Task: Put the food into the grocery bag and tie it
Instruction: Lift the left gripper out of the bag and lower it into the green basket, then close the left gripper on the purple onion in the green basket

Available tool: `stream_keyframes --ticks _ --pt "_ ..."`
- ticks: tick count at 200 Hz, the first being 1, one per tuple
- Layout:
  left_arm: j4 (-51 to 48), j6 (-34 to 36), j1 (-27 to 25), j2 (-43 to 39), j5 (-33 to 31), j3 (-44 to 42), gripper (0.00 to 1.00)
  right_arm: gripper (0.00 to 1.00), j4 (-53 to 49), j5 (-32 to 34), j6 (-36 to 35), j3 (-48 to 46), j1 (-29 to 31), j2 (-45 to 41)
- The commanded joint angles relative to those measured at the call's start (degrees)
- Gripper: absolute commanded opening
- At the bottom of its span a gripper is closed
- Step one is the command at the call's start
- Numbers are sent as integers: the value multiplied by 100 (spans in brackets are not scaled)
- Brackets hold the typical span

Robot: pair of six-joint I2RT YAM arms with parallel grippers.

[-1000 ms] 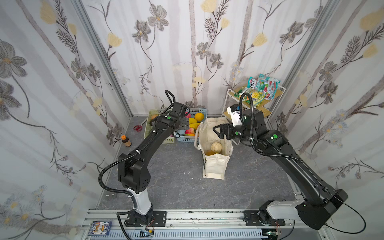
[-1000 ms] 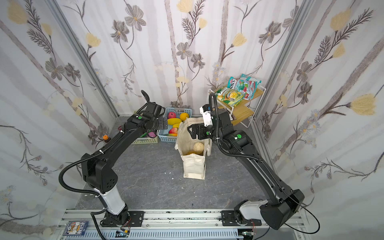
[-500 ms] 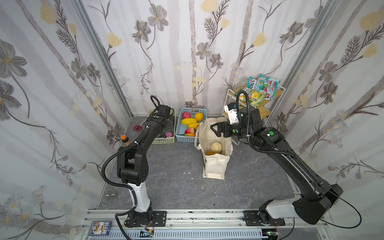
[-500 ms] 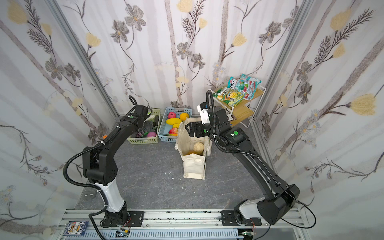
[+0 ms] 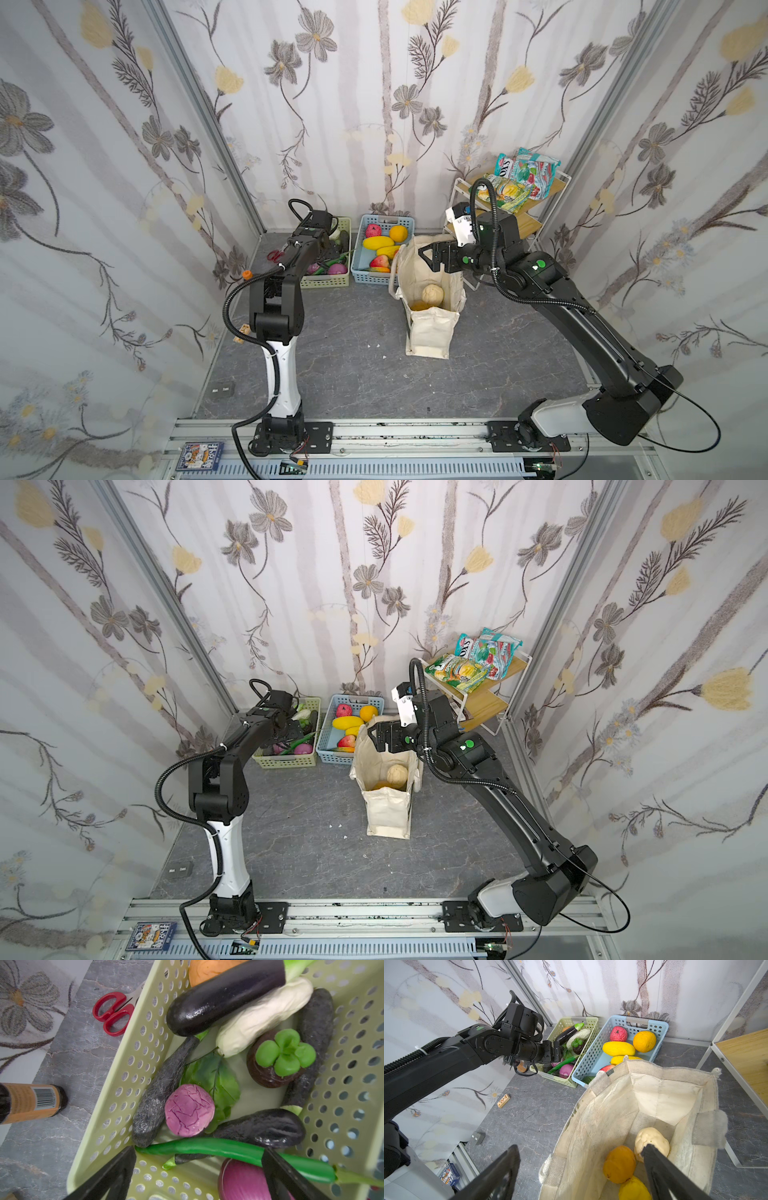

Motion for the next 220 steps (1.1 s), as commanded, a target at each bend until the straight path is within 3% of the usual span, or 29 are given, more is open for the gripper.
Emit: stream_keyframes --ticks 1,85,220 --pt "-37 -229 41 174 -314 154 97 92 49 78 79 38 4 34" --pt "-193 -875 228 773 -220 661 97 92 74 103 118 41 21 140" --pt "-407 -977 259 1450 -23 1145 94 92 60 183 123 35 20 144"
